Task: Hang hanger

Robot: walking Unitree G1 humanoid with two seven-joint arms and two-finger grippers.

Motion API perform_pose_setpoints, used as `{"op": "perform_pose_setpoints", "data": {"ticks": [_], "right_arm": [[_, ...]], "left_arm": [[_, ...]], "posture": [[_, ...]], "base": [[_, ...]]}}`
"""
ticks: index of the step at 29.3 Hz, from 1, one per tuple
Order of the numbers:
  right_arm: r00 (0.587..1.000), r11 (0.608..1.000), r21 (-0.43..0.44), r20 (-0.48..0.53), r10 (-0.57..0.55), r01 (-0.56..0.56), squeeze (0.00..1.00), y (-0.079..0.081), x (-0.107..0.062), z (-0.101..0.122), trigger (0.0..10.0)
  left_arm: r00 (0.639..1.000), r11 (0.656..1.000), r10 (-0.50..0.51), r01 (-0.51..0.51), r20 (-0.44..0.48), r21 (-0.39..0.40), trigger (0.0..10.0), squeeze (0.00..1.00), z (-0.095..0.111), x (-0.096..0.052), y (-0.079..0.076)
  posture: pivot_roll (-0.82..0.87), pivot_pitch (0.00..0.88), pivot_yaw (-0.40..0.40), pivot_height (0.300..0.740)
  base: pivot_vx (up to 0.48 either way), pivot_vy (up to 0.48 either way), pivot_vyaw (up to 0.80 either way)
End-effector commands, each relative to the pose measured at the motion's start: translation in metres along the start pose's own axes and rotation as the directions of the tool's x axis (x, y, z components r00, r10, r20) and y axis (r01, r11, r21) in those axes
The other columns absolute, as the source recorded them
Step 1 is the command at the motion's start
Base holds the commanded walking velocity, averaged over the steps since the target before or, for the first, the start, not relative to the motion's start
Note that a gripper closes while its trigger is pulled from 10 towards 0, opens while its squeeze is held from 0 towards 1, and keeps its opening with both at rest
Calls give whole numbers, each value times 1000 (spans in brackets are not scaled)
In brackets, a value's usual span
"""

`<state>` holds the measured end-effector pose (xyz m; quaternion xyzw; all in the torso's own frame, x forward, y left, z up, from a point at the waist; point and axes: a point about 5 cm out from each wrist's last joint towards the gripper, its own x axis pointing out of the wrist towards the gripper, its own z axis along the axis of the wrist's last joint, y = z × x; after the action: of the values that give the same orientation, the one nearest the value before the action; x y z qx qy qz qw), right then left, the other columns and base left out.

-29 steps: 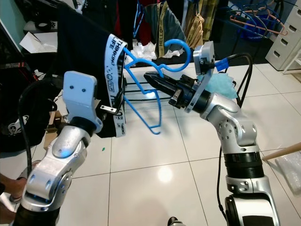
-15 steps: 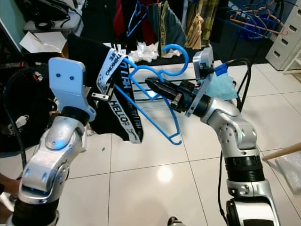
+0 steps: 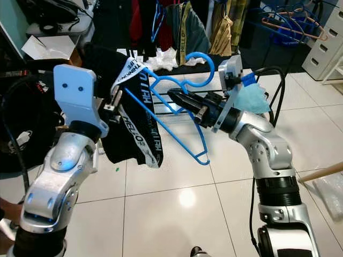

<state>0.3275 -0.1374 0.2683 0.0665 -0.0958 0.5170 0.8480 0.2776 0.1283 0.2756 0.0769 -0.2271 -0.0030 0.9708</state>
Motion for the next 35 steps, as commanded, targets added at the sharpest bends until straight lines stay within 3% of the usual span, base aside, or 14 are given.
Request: {"op": "perform_pose_setpoints", "data": {"ticks": [1, 9, 17, 22, 27, 34, 35], "right_arm": [[1000, 1000, -25, 17, -7, 8, 0, -2, -1, 7, 10000], [999, 999, -30, 21, -41, 42, 0, -5, -3, 8, 10000], [987, 988, -29, 39, -153, 154, 0, -19, -4, 10, 10000], [960, 967, 14, 123, -253, 253, 0, -31, -5, 21, 10000], [951, 960, 25, 136, -278, 277, 0, -35, -6, 23, 10000], [938, 946, 32, 126, -323, 321, 0, -41, -8, 23, 10000], [940, 947, 28, 114, -320, 319, 0, -41, -8, 22, 10000]], "left_arm": [[1000, 1000, 17, -18, 20, 26, 0, 0, 3, -3, 6], [999, 999, 22, -24, 26, 49, 0, 0, 3, -3, 11], [999, 999, -21, 20, 41, 25, 0, 0, 5, -2, 10], [994, 992, -103, 105, 40, -66, 0, 0, 2, -9, 1], [989, 987, -141, 144, 41, -64, 0, 0, 1, -12, -3], [958, 954, -283, 286, 41, -90, 0, 0, -2, -21, -24], [930, 922, -360, 366, 75, -122, 2392, 0, 3, -24, -36]], "posture": [[3, 155, -38, 740], [4, 157, -35, 740], [7, 158, -36, 740], [6, 159, -38, 740], [5, 160, -41, 740], [-2, 161, -43, 740], [-5, 160, -42, 740]], "base": [[0, 0, 0], [0, 0, 0], [0, 0, 0], [0, 0, 0], [0, 0, 0], [0, 0, 0], [0, 0, 0]]}}
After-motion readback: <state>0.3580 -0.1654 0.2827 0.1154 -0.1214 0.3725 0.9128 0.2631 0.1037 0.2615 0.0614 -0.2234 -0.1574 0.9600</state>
